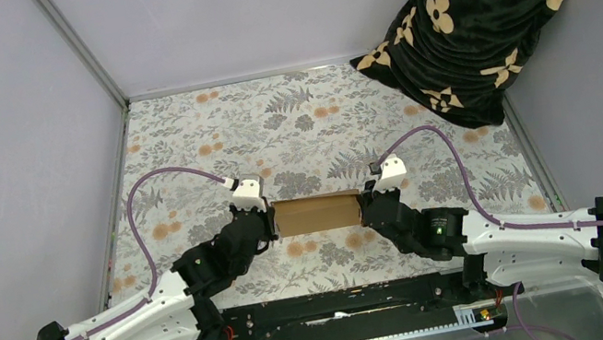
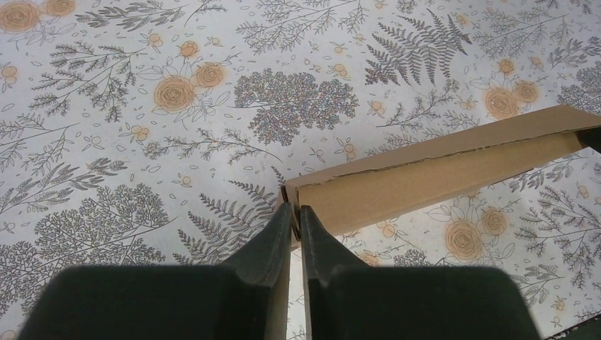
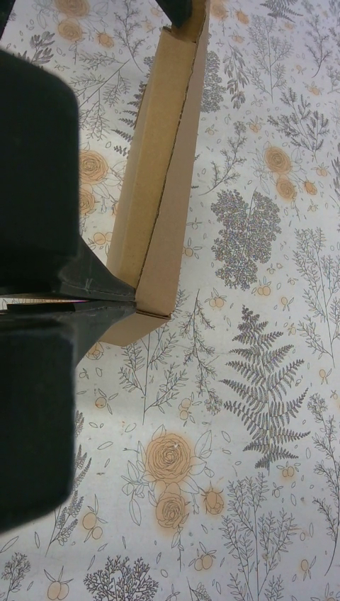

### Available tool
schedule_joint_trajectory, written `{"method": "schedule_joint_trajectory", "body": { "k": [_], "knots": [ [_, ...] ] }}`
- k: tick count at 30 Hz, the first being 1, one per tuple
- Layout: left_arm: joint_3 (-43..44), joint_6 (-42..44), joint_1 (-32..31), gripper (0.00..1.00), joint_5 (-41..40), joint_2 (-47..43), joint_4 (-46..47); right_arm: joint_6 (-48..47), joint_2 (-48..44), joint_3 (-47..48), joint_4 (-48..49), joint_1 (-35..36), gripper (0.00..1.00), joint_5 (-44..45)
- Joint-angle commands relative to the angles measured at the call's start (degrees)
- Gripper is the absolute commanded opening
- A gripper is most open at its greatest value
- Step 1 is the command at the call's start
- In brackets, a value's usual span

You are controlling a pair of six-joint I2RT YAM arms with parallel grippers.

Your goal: Fold the paper box

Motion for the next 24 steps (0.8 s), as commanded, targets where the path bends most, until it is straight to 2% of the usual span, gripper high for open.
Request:
{"method": "schedule_joint_trajectory", "body": {
  "k": [1,24],
  "knots": [
    [1.57,-0.33,-0.15,0.14,-3.03,0.17,-0.52,-0.03,2.51,-2.66,-8.63,0.64,0.0,-5.28],
    [-0.84,-2.44,-0.26,0.12,-1.75,0.16,-0.08,0.47,2.05,-3.51,-8.51,0.64,0.0,-5.47]
  ]
}}
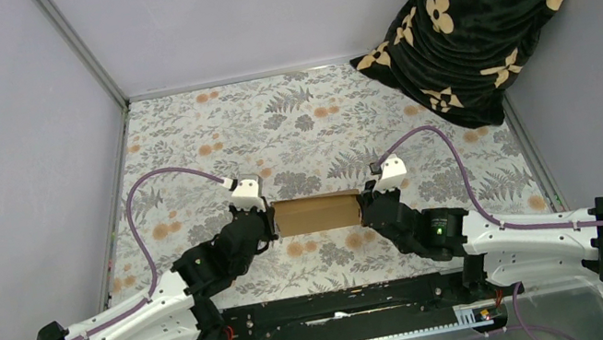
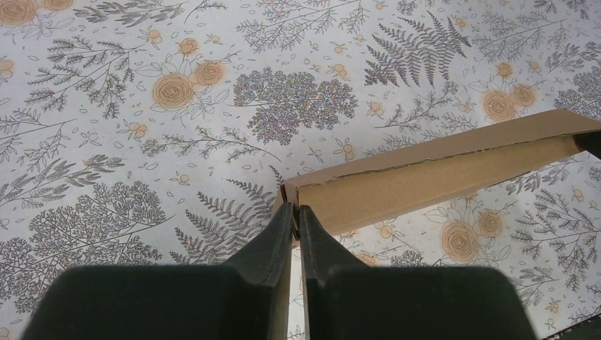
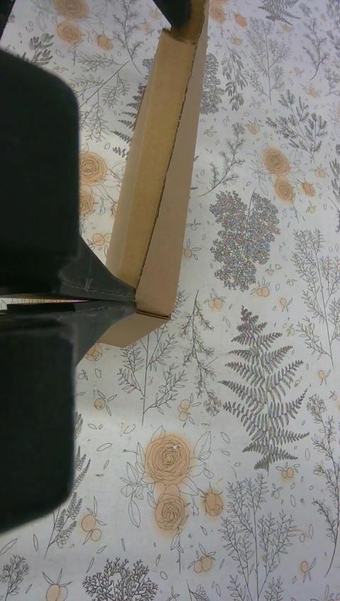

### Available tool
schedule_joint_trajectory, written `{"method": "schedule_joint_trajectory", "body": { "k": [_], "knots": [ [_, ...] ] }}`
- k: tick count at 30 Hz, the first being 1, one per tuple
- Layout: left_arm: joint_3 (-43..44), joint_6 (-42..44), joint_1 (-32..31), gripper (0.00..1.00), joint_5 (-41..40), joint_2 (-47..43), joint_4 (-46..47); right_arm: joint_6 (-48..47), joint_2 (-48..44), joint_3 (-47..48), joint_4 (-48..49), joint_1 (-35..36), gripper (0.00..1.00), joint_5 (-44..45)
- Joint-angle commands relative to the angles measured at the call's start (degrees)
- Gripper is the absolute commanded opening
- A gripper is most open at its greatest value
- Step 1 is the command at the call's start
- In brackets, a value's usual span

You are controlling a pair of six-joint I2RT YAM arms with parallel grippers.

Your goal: Fold the paper box

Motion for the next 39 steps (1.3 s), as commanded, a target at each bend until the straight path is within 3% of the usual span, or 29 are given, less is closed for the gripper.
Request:
{"method": "schedule_joint_trajectory", "body": {
  "k": [1,18,27,39],
  "knots": [
    [-1.0,-1.51,-0.25,0.12,-1.45,0.06,0.17,0.41,2.11,-3.22,-9.14,0.64,0.0,-5.48],
    [-2.02,-4.14,-0.5,0.12,-0.94,-1.15,-0.81,0.49,2.2,-2.99,-9.21,0.64,0.0,-5.54],
    [-0.2,-3.7,-0.5,0.26,-1.25,-2.32,-2.43,0.12,2.37,-2.57,-9.4,0.64,0.0,-5.31],
    [-0.23,-2.75,-0.54,0.3,1.65,-6.12,-3.06,-0.37,2.99,-1.7,-9.63,0.7,0.0,-5.21]
  ]
}}
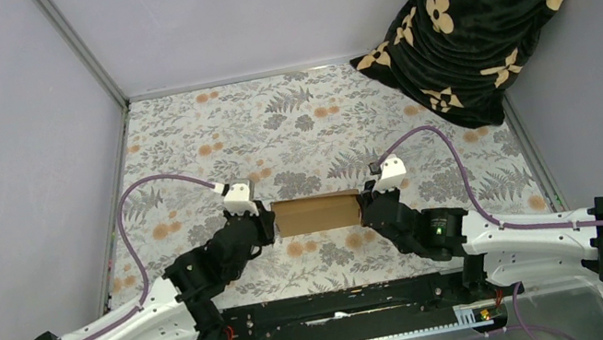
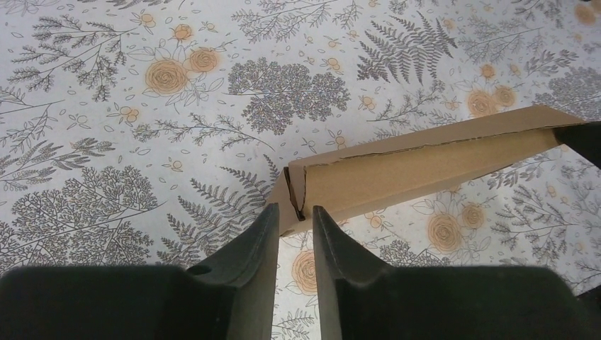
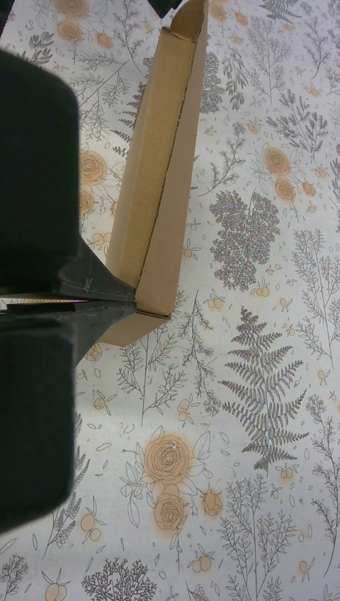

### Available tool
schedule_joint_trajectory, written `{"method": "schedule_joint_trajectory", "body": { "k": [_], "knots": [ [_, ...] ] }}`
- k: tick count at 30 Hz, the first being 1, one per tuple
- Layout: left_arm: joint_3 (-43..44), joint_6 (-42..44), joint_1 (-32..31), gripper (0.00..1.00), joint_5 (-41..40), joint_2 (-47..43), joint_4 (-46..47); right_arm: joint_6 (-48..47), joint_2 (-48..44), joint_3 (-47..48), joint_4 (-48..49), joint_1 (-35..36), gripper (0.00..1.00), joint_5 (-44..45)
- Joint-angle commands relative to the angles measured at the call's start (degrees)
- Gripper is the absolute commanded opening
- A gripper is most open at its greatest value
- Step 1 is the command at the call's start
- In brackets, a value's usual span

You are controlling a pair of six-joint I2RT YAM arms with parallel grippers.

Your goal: Fold the paper box

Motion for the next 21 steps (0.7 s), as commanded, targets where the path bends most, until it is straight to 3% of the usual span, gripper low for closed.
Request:
{"method": "schedule_joint_trajectory", "body": {
  "k": [1,9,21],
  "knots": [
    [1.19,0.62,-0.27,0.3,0.62,-2.2,-0.5,-0.19,2.82,-1.75,-9.79,0.66,0.0,-5.22],
    [4.29,2.3,-0.26,0.25,-1.81,-4.15,0.82,-0.43,2.56,-1.41,-10.2,0.64,0.0,-4.96],
    [9.56,7.27,0.39,0.28,-5.81,9.85,10.63,-0.36,2.62,-1.58,-9.85,0.66,0.0,-5.04]
  ]
}}
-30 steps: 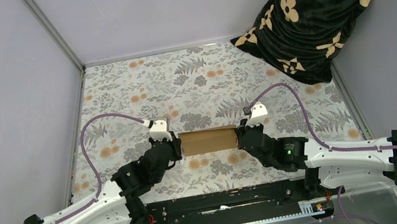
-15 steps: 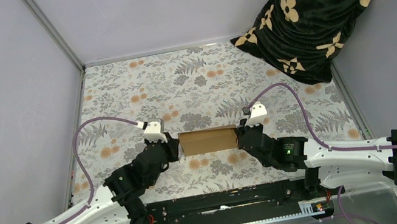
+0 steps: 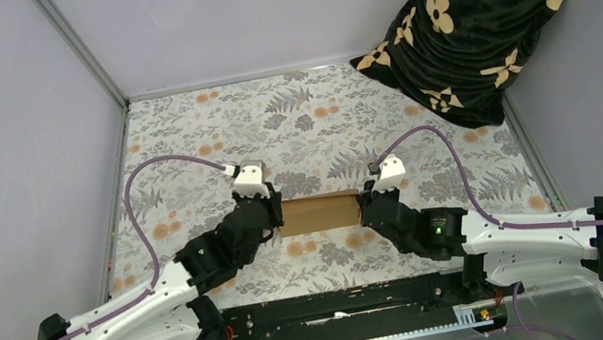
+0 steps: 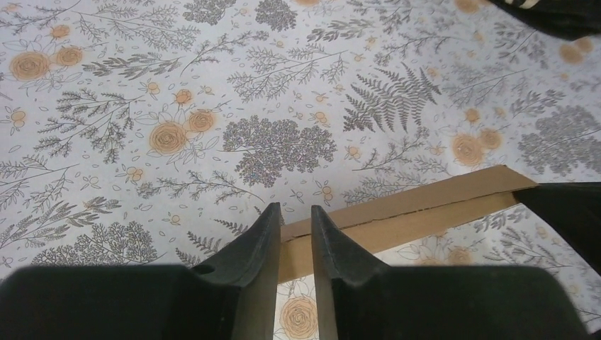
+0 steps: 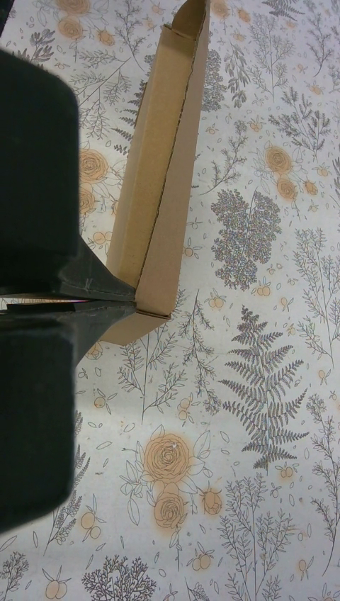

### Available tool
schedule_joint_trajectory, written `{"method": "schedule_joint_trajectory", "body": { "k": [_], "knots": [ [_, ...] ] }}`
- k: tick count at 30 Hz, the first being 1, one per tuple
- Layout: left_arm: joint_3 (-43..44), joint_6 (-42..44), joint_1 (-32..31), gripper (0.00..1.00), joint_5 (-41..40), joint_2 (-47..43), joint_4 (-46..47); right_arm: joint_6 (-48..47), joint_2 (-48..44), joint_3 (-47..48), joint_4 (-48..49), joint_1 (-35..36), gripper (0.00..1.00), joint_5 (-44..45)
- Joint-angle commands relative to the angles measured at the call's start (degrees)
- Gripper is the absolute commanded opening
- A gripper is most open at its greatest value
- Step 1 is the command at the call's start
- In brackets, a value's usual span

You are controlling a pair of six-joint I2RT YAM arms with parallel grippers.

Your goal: Fold the paper box

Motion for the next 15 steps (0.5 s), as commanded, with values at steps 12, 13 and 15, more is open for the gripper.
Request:
{"method": "schedule_joint_trajectory", "body": {
  "k": [12,13,15],
  "knots": [
    [0.78,2.81,5.4,0.27,2.65,5.41,9.19,0.1,1.79,-2.59,-9.06,0.64,0.0,-5.24],
    [0.55,2.64,5.44,0.26,3.16,5.59,9.31,0.17,1.81,-2.64,-8.99,0.7,0.0,-5.28],
    [-0.14,1.79,5.4,0.25,4.36,5.74,9.33,0.23,1.89,-2.69,-9.08,0.6,0.0,-5.29]
  ]
}}
